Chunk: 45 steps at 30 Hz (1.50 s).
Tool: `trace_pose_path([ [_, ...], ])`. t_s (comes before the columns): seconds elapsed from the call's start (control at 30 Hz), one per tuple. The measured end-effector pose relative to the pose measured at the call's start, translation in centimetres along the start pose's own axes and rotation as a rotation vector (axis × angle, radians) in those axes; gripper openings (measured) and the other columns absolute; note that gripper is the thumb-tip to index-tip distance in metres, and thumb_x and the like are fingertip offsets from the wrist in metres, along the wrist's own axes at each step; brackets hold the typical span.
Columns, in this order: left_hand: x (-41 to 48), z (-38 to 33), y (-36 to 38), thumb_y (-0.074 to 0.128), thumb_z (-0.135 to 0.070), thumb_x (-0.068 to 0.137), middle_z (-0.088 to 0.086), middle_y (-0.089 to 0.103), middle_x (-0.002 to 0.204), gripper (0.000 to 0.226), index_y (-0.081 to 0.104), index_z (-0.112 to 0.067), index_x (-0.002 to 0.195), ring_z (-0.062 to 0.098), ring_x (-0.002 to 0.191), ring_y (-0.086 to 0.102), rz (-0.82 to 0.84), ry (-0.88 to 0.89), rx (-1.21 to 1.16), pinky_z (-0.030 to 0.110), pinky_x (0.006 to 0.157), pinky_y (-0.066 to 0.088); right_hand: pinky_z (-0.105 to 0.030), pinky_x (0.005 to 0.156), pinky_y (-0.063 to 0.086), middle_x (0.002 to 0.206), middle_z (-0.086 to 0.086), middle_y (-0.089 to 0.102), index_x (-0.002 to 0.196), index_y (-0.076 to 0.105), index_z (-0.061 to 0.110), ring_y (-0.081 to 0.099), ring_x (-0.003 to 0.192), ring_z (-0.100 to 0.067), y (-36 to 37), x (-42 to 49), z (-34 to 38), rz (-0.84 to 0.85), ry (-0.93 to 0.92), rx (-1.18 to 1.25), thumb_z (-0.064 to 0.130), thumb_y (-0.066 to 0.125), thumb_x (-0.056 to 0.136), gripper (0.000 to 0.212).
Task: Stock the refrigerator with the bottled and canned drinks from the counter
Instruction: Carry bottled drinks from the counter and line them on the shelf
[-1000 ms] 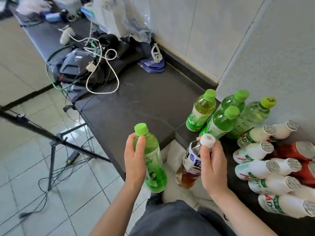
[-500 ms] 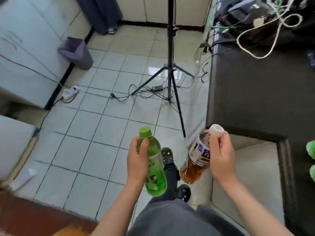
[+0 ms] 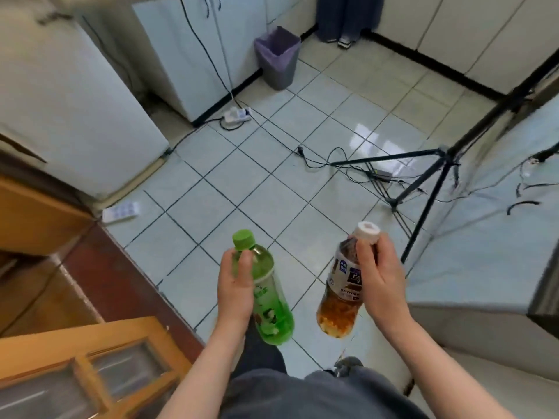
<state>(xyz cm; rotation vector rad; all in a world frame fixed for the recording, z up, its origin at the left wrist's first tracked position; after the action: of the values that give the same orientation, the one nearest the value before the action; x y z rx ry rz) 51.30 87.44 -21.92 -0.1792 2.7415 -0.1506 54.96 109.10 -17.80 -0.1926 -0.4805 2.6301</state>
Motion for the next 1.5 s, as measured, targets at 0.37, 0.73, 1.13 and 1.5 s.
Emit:
trace_pose_path([
  [0.37,14.4,-6.4,-18.2,0.045,-0.055,0.078,-0.008,0.062,0.092,0.034,0.055,-0.030,0.100,-0.011,0.072,0.058,-0.158,0.109,-0.103,0.003,0.060,0.041,-0.039,0.067,0.048,0.085,0.010,0.057,0.095,0.054,0.019,0.056,0.077,-0.012,22.2,6.5,12.2,0.140,-0.142,0.006,0.052,0.037,0.089,0.038],
  [0.73,19.1,-7.3,-33.6,0.046,-0.055,0.085,-0.010,0.062,0.100,0.023,0.054,-0.041,0.100,-0.001,0.090,0.059,-0.579,0.066,-0.229,0.018,0.075,0.045,-0.013,0.063,0.042,0.081,0.013,0.056,0.097,0.055,0.017,0.053,0.075,-0.001,41.9,10.2,20.9,0.550,-0.341,0.009,0.056,0.035,0.086,0.045],
  [1.13,37.7,-14.7,-43.8,0.049,-0.065,0.077,-0.023,0.065,0.097,0.026,0.055,-0.050,0.098,-0.010,0.082,0.062,-0.767,0.028,-0.295,0.019,0.067,0.043,-0.018,0.064,0.045,0.083,0.012,0.059,0.089,0.052,0.034,0.057,0.077,-0.005,63.6,23.7,32.0,0.769,-0.464,0.093,0.058,0.036,0.089,0.029],
  [1.5,55.1,-26.9,-51.1,0.046,-0.066,0.074,-0.025,0.063,0.097,0.044,0.056,-0.039,0.108,-0.006,0.090,0.060,-0.745,0.283,-0.231,0.006,0.068,0.044,-0.007,0.058,0.037,0.075,0.020,0.052,0.079,0.046,0.036,0.049,0.068,0.003,77.3,35.2,43.8,0.680,-0.607,0.211,0.045,0.039,0.091,0.016],
])
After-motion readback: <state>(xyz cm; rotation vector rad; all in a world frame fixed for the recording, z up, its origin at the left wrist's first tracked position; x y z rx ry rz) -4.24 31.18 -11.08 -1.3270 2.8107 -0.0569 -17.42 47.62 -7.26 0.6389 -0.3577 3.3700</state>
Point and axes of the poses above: each hand's wrist, its own x-axis towards the middle knuckle, its own y-axis out of the palm, z = x × y, the point moved 3 cm from there along x, towards the middle knuckle
